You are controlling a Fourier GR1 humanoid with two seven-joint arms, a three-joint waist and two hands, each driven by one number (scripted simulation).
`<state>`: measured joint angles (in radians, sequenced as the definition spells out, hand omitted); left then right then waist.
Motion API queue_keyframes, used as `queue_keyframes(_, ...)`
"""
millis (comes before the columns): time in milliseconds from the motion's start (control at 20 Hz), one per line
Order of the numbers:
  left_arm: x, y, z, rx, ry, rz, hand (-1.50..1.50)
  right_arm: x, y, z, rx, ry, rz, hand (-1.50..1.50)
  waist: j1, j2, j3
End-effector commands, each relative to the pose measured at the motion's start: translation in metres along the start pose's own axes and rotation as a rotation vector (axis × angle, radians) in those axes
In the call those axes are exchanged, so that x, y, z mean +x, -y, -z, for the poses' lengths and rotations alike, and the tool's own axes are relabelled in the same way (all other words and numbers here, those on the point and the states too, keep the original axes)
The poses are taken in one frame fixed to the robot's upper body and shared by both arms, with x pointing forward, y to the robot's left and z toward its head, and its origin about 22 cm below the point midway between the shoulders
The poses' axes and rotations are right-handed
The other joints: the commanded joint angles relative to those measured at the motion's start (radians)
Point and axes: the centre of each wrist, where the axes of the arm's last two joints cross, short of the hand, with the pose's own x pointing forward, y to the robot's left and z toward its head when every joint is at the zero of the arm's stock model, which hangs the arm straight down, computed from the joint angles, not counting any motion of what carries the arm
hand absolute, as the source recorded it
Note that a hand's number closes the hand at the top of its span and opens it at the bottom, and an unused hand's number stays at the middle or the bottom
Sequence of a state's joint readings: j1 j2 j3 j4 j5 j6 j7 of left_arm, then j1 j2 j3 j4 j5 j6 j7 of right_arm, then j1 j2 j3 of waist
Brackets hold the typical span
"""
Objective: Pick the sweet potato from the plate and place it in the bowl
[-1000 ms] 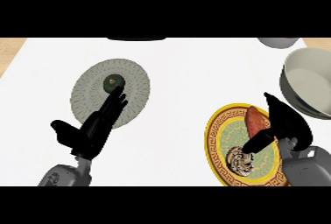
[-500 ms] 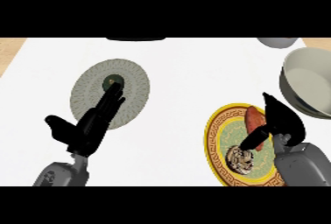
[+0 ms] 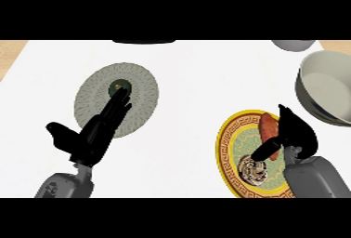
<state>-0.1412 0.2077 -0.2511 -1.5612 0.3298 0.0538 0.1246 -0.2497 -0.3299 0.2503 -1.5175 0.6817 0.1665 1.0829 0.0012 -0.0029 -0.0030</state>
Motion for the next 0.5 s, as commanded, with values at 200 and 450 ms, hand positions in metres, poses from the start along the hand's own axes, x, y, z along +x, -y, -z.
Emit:
queue_keyframes(200,0.003,-0.011,-0.001,-0.008,0.003,-0.003,0.00,0.000,-0.021,0.011,-0.003,-0.093,0.003,-1.50,0.002,0.003,0.003)
queue_keyframes(450,-0.001,-0.002,0.013,0.006,0.006,-0.011,0.00,0.014,-0.042,0.019,-0.045,0.023,-0.002,1.50,0.002,0.004,0.003)
